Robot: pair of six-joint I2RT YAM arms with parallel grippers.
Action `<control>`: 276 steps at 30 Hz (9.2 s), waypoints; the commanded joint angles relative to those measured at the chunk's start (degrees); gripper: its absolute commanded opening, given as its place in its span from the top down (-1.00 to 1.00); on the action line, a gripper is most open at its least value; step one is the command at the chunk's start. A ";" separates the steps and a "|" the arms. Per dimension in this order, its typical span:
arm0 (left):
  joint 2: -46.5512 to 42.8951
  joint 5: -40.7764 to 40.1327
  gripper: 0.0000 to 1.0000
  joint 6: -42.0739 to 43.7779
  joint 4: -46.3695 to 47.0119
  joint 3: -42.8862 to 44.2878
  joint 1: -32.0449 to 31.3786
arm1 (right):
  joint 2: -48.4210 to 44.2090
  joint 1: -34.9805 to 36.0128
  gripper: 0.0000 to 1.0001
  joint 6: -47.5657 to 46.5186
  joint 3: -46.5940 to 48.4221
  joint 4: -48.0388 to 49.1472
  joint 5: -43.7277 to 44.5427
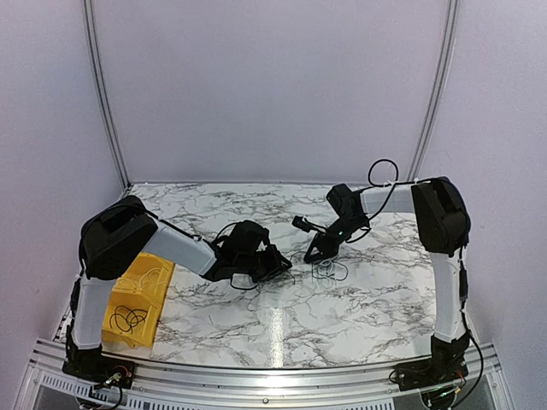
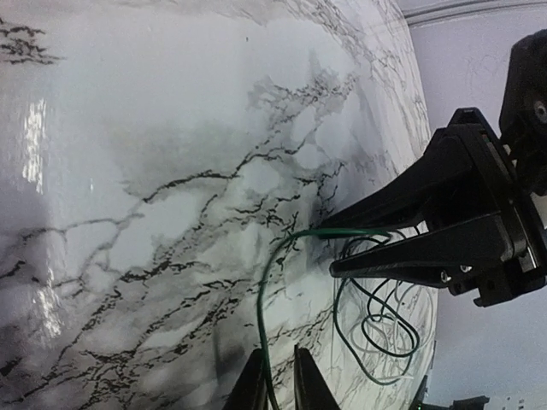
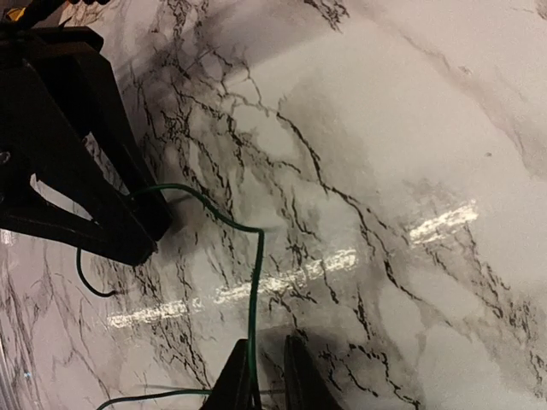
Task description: Untangle the cables
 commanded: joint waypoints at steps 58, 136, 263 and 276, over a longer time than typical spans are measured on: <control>-40.07 -16.05 1.00 31.90 -23.09 1.57 -7.95 | -41.62 -9.46 -0.90 -4.48 -23.16 -1.60 -1.83; -76.72 -66.07 1.00 43.68 -61.92 10.11 -1.37 | -27.86 1.64 0.73 -2.89 -41.91 11.95 25.13; -81.68 -42.10 1.00 38.16 -100.33 6.53 -1.39 | -22.74 0.18 0.51 -2.82 -41.02 11.78 27.99; -76.40 -26.32 1.00 33.79 -109.42 0.11 -1.30 | -22.77 0.21 0.50 -2.94 -40.89 11.95 27.99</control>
